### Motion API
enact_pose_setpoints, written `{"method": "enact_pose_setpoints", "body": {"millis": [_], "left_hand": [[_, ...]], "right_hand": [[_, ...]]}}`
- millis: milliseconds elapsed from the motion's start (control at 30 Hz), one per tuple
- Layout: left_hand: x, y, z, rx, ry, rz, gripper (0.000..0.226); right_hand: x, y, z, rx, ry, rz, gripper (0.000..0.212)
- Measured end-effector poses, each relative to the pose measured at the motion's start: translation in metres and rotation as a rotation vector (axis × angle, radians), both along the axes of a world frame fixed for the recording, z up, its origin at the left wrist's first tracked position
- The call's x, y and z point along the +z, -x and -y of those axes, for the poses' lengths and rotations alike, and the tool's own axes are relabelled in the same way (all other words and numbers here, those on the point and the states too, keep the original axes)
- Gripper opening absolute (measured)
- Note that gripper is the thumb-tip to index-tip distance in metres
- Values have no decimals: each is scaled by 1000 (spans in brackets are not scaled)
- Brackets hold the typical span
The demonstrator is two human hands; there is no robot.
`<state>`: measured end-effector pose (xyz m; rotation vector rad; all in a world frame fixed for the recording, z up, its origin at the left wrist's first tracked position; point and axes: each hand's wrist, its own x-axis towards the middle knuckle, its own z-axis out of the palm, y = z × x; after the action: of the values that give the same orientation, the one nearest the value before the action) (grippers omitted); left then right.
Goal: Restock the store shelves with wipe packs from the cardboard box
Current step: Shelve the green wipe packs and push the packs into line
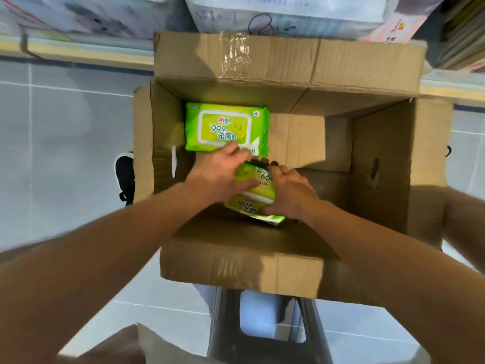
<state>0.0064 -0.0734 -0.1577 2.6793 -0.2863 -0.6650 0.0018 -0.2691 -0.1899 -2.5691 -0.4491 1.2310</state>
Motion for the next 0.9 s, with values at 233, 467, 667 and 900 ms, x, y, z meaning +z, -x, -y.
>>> {"method": "enact_pose_setpoints", "body": {"millis": [233, 467, 667, 900], "left_hand": [[-27, -71, -11, 44, -281, -14, 82], [-26, -56, -12, 52, -343, 4, 90], [-30, -32, 1, 82, -108, -182, 97], [-2, -36, 2, 136, -221, -184, 116]], "right_hand": [[14, -10, 60, 172, 156, 406, 94], [8, -3, 79, -162, 294, 360, 98], [0, 5, 75, -112, 293, 407, 108], [21, -8, 70, -207, 244, 301, 108]]}}
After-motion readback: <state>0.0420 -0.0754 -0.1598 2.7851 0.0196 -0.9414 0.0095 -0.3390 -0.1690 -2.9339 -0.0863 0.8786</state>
